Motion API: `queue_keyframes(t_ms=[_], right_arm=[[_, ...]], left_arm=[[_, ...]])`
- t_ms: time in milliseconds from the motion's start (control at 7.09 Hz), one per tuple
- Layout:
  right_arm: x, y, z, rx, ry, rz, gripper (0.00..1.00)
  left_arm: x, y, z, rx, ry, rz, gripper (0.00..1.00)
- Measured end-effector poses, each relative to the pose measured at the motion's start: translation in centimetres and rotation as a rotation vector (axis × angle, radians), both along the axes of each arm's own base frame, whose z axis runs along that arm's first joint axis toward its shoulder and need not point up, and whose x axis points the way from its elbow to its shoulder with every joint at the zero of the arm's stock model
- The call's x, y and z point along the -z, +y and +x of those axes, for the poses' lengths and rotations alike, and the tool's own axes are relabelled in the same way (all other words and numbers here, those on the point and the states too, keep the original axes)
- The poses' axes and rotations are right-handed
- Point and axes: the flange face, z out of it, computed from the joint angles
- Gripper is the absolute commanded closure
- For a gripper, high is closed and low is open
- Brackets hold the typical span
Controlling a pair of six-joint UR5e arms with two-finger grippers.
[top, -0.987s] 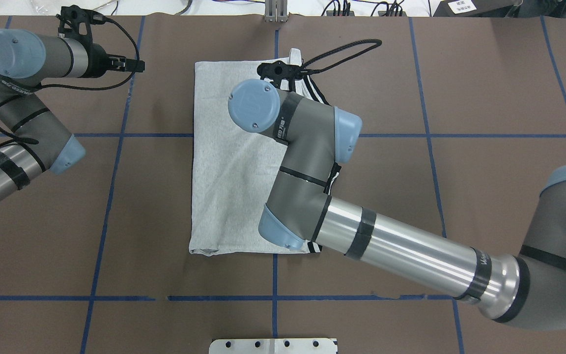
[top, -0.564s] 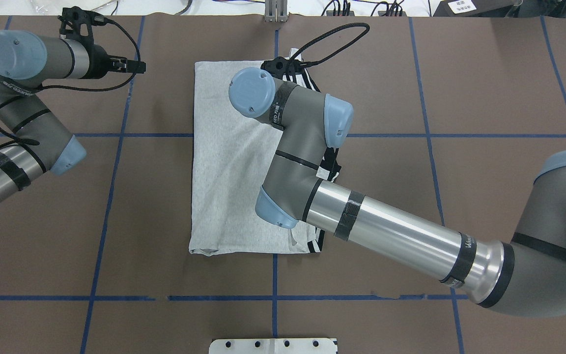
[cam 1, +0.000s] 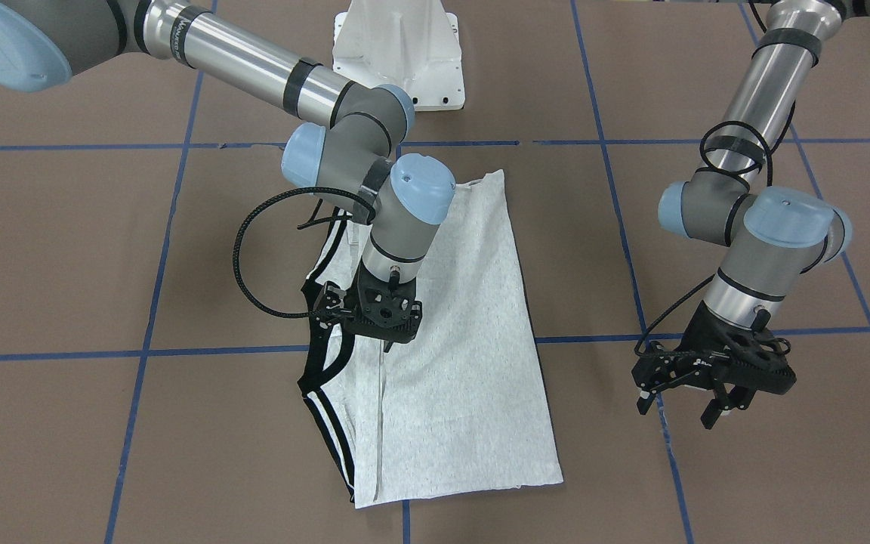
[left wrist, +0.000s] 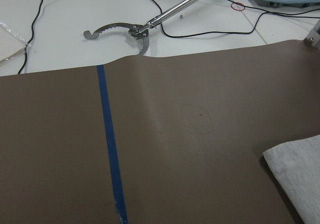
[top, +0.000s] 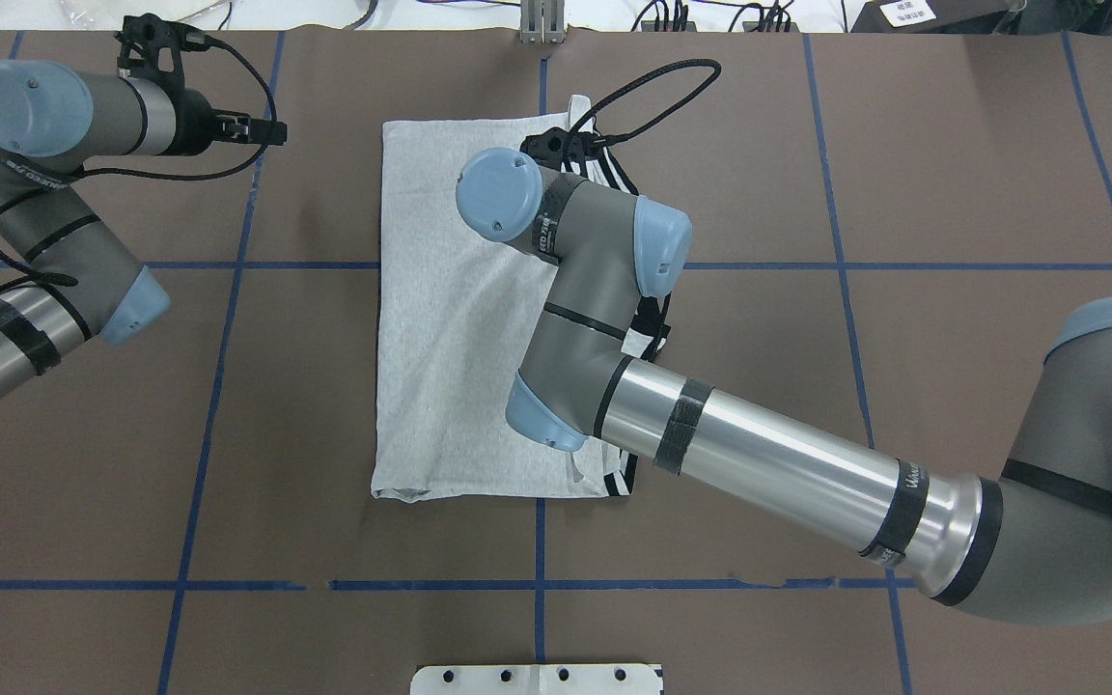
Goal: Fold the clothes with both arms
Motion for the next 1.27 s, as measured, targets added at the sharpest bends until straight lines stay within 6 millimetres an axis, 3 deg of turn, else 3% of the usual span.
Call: queue_keyframes(t_ms=[846,1269], right_arm=[[-1.2,0.6,-1.3,0.062,0.051,0.009,0.00],[-1.7,-0.6,0.2,0.157,0.149,0.015,0.00]], left_arm=[[-0.1,0.0,0.1,-0.002,-0.001,-0.001,0.00],[-0.1,0.2,0.3,-0.005,-0.001,-0.002,0.00]])
